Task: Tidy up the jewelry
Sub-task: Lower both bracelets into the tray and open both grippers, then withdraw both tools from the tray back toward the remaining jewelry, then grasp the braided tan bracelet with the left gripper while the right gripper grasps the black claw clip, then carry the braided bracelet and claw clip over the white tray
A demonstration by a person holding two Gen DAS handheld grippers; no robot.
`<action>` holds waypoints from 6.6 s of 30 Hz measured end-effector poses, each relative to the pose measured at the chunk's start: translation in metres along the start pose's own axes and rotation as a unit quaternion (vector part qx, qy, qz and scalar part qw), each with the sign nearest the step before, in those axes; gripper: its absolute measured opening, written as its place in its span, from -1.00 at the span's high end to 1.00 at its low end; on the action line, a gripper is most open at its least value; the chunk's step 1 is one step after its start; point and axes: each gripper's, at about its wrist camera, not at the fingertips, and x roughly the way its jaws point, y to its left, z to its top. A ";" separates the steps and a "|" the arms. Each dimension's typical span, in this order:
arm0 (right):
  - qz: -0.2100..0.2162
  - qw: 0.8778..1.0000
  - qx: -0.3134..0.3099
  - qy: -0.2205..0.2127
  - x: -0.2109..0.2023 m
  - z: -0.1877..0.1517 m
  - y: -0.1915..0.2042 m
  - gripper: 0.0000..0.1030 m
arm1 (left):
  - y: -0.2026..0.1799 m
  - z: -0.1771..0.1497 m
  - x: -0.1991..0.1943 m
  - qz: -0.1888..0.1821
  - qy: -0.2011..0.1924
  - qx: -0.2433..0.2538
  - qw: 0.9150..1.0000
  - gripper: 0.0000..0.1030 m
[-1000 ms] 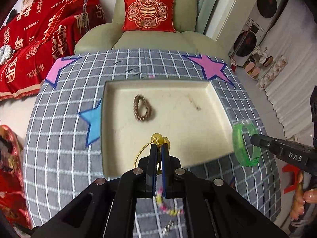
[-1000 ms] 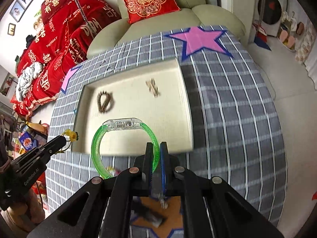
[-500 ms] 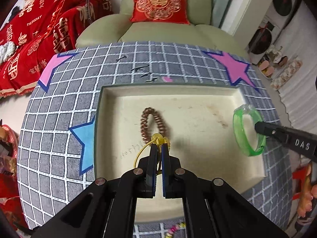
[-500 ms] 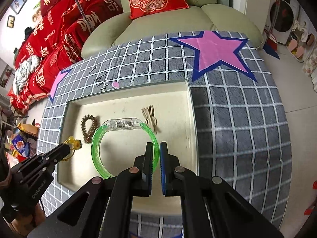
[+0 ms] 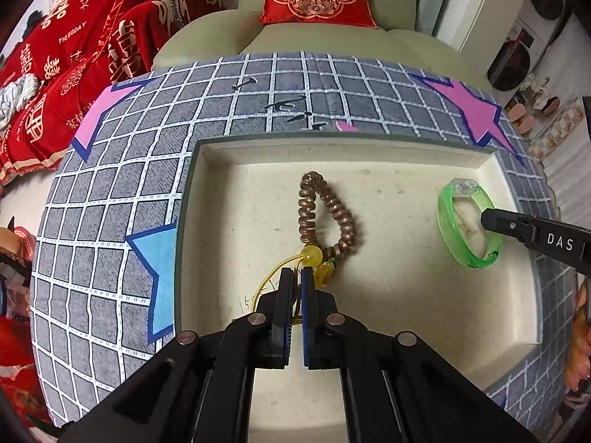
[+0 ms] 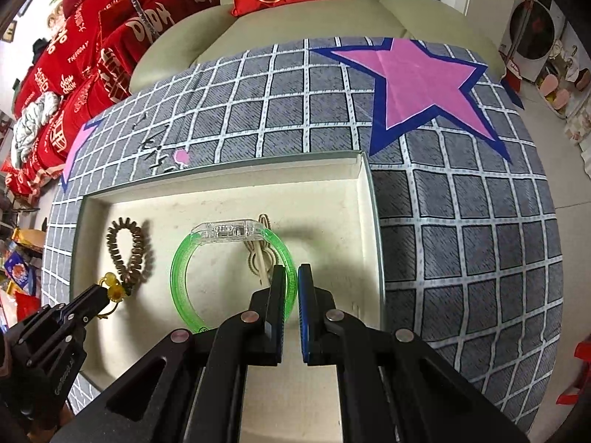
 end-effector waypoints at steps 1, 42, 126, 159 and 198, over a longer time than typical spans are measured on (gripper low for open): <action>-0.001 1.000 0.001 0.002 0.002 0.000 0.000 0.86 | -0.001 0.000 0.002 0.007 0.001 0.004 1.000 0.78; 0.072 0.996 0.047 -0.032 -0.050 -0.019 0.003 -0.55 | -0.015 -0.005 -0.058 0.045 -0.056 0.031 0.997 -1.00; -0.048 0.986 0.077 0.143 -0.061 -0.312 0.032 0.00 | -0.039 -0.298 -0.096 -0.014 0.137 0.128 0.982 -0.32; 0.010 0.993 0.081 0.083 -0.111 -0.247 0.020 0.52 | 0.017 -0.219 -0.148 -0.100 0.074 0.053 0.991 0.62; 0.045 0.999 -0.001 0.003 -0.040 -0.024 0.024 0.52 | -0.001 -0.006 -0.049 -0.026 -0.012 0.017 0.999 0.62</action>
